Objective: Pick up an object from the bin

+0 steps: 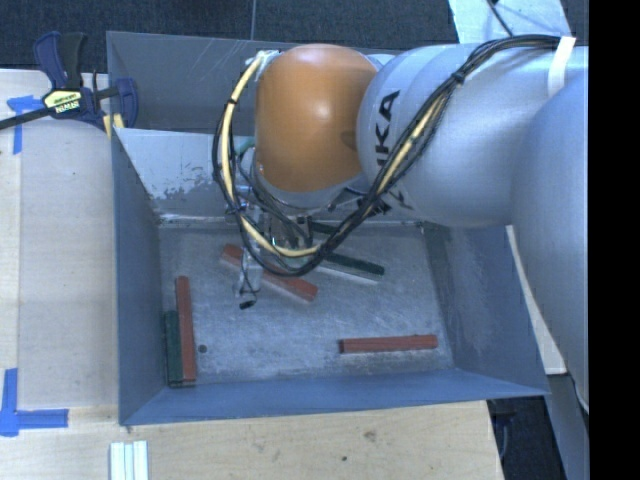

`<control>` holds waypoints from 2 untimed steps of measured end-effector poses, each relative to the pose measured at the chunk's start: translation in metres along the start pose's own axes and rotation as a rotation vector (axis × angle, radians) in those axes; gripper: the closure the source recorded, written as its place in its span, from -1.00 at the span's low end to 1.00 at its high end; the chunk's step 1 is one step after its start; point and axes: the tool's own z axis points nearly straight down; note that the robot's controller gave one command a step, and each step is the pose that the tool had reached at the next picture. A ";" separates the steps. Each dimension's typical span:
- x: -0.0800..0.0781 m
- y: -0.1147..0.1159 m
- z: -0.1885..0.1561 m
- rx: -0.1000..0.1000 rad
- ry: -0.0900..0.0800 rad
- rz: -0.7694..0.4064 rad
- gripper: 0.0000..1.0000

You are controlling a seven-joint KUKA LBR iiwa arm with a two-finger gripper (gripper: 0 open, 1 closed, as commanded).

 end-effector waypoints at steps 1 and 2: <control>-0.004 -0.067 0.105 0.003 -0.001 -0.286 -1.00; -0.005 -0.064 0.102 0.000 -0.006 -0.286 1.00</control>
Offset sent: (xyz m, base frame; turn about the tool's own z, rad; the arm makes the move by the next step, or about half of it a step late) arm 0.0043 -0.0637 -0.1019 -0.2881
